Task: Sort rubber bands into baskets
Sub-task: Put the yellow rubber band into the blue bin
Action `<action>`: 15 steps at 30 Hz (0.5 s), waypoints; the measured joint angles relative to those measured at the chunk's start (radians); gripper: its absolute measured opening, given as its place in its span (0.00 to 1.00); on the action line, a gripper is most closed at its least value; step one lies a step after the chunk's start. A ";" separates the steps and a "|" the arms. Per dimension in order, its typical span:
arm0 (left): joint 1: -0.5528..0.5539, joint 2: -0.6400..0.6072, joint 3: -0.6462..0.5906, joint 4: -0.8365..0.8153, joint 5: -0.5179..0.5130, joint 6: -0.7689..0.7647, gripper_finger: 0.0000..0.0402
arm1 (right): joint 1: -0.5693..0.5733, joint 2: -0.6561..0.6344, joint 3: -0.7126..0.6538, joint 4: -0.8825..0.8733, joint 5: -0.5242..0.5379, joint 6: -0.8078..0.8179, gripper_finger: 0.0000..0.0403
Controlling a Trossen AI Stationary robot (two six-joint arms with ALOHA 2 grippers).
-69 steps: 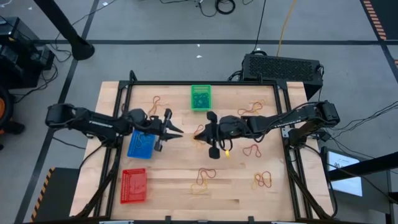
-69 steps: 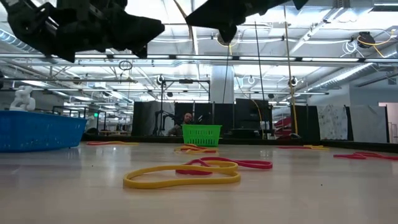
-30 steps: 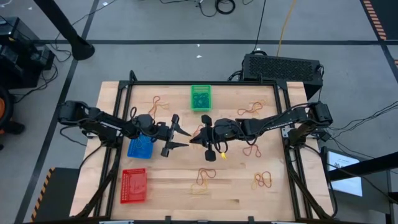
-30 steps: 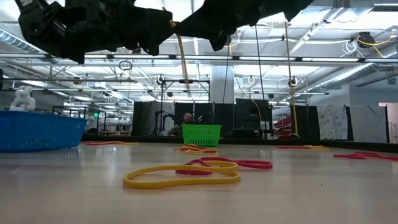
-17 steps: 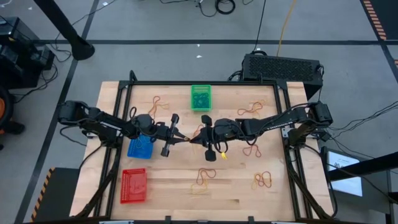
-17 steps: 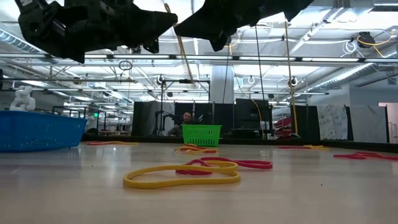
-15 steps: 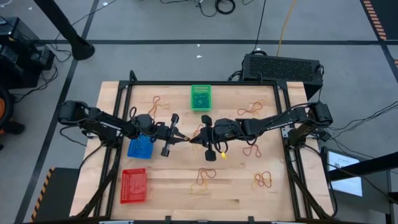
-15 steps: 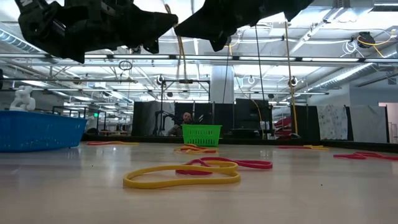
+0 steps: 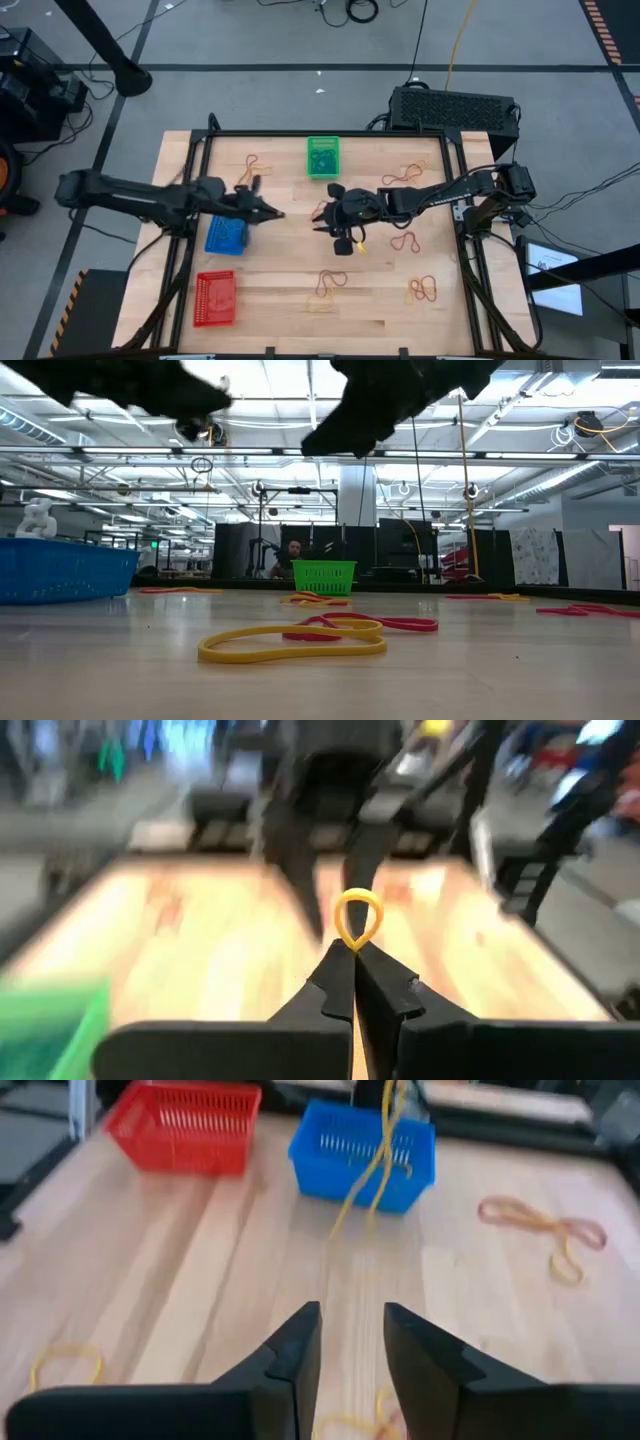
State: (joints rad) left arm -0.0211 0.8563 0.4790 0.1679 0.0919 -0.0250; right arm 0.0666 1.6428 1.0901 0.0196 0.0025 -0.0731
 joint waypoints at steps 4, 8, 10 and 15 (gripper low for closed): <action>-0.034 -0.152 0.132 -0.538 -0.155 -0.225 0.00 | 0.000 0.000 0.000 -0.080 0.000 0.000 0.28; -0.055 -0.198 0.243 -0.953 -0.273 -0.487 0.00 | 0.000 0.000 0.000 -0.106 0.000 0.000 0.28; -0.060 -0.202 0.258 -1.077 -0.296 -0.610 0.00 | 0.000 0.000 0.000 -0.106 0.000 0.000 0.28; -0.060 -0.175 0.222 -1.233 -0.297 -0.750 0.00 | 0.000 0.000 0.000 -0.105 0.001 0.006 0.28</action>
State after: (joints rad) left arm -0.0807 0.6809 0.7011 -1.0653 -0.2047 -0.7751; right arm 0.0669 1.6428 1.0901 -0.0853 0.0032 -0.0666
